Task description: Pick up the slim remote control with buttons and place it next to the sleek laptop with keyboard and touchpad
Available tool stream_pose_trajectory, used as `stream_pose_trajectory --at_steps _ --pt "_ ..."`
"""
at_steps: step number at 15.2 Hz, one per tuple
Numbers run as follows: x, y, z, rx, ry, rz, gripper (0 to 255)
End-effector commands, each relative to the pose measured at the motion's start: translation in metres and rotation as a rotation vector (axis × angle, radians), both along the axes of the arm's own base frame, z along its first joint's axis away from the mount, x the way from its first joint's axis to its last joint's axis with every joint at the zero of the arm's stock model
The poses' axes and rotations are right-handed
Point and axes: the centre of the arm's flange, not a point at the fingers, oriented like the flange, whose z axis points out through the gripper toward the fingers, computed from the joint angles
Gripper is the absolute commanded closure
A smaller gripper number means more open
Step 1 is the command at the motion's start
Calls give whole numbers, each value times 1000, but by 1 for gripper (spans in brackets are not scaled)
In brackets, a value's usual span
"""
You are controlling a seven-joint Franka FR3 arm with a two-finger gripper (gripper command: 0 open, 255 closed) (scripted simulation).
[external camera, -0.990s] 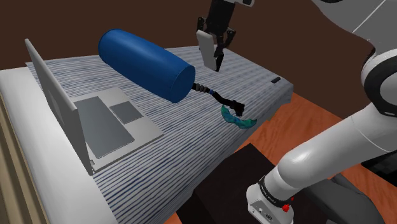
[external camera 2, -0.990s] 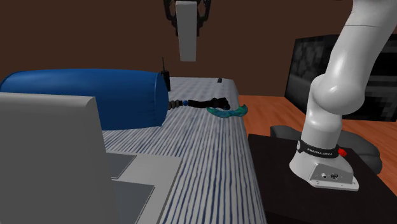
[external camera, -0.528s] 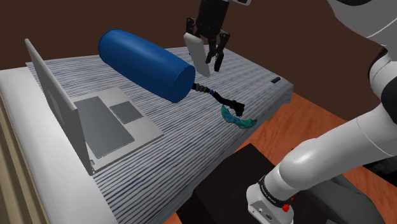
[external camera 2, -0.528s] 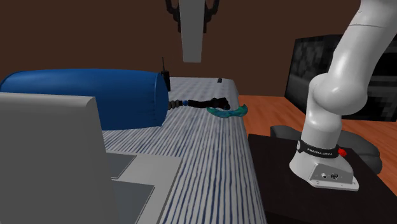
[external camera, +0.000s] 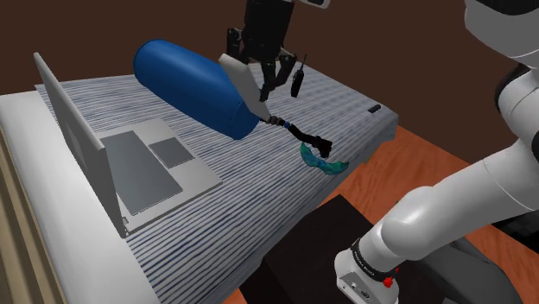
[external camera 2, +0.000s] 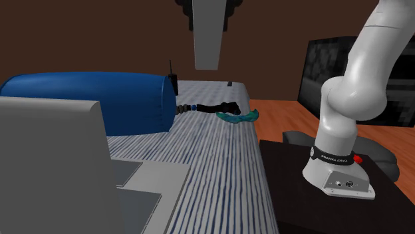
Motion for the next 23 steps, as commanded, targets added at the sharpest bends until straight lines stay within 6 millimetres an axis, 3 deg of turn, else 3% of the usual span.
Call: stream_pose_trajectory --at_steps 1,20,23 --pt "-12 25 0 0 -1 -2 255" --pt "-130 247 0 0 0 -2 255" --pt "-130 247 -15 0 -1 -2 255"
